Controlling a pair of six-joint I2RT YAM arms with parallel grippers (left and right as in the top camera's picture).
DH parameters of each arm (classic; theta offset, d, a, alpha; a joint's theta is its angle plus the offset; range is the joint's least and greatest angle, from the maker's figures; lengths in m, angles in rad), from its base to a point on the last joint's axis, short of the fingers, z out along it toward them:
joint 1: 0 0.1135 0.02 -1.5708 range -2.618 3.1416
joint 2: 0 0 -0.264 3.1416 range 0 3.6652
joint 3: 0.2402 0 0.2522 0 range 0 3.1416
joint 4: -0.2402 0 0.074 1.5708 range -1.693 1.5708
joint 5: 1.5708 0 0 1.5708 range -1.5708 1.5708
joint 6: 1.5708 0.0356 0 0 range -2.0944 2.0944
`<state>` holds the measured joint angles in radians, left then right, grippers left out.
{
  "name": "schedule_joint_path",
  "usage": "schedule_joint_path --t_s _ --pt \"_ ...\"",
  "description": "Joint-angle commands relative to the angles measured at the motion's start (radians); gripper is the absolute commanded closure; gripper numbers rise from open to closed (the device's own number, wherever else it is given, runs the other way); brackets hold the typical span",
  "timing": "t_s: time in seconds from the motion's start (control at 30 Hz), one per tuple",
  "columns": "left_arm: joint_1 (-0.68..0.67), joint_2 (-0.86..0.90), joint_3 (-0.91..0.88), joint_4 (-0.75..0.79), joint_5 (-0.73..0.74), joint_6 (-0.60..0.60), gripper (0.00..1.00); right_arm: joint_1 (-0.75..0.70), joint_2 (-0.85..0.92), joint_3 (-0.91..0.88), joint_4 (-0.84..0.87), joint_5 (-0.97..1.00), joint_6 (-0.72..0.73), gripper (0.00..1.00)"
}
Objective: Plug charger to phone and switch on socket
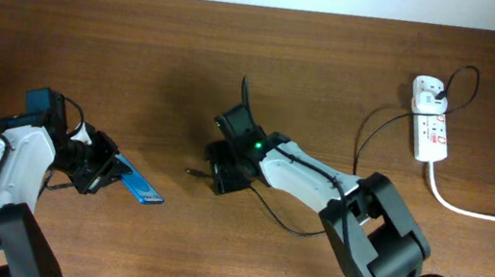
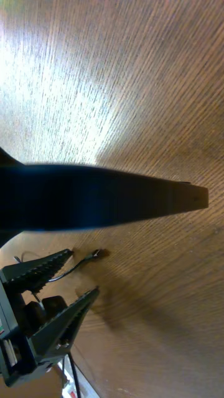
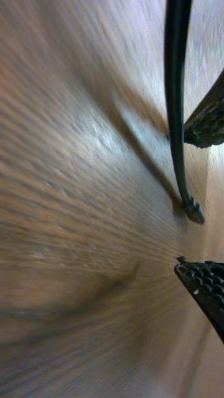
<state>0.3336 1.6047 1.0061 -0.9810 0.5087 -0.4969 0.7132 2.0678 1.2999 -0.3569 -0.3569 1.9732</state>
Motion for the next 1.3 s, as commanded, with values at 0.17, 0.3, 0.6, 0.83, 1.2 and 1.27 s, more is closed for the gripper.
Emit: schedule_joint_path --t_s 0.17,0.3,0.6,0.83,1.2,1.27 --pt "0.005 0.002 0.005 -0.034 0.018 0.085 1.00 0.038 0.143 -0.006 -0.135 0.101 0.022 0.72" --pt "0.005 0.002 0.005 -0.035 0.019 0.087 1.00 0.011 0.143 -0.005 -0.171 0.134 -0.100 0.68" --pt "0.005 0.002 0.005 -0.054 0.019 0.087 1.00 -0.009 0.145 -0.005 -0.275 0.231 -0.100 0.96" --pt "0.005 0.002 0.006 -0.071 0.139 0.190 1.00 -0.053 0.083 -0.004 -0.177 0.298 -0.558 0.96" --pt "0.005 0.002 0.006 0.056 0.457 0.409 1.00 0.016 -0.377 -0.021 -0.250 0.351 -1.128 0.96" --pt "0.005 0.002 0.006 0.046 0.457 0.409 1.00 0.064 -0.294 -0.070 -0.330 0.441 -1.128 0.96"
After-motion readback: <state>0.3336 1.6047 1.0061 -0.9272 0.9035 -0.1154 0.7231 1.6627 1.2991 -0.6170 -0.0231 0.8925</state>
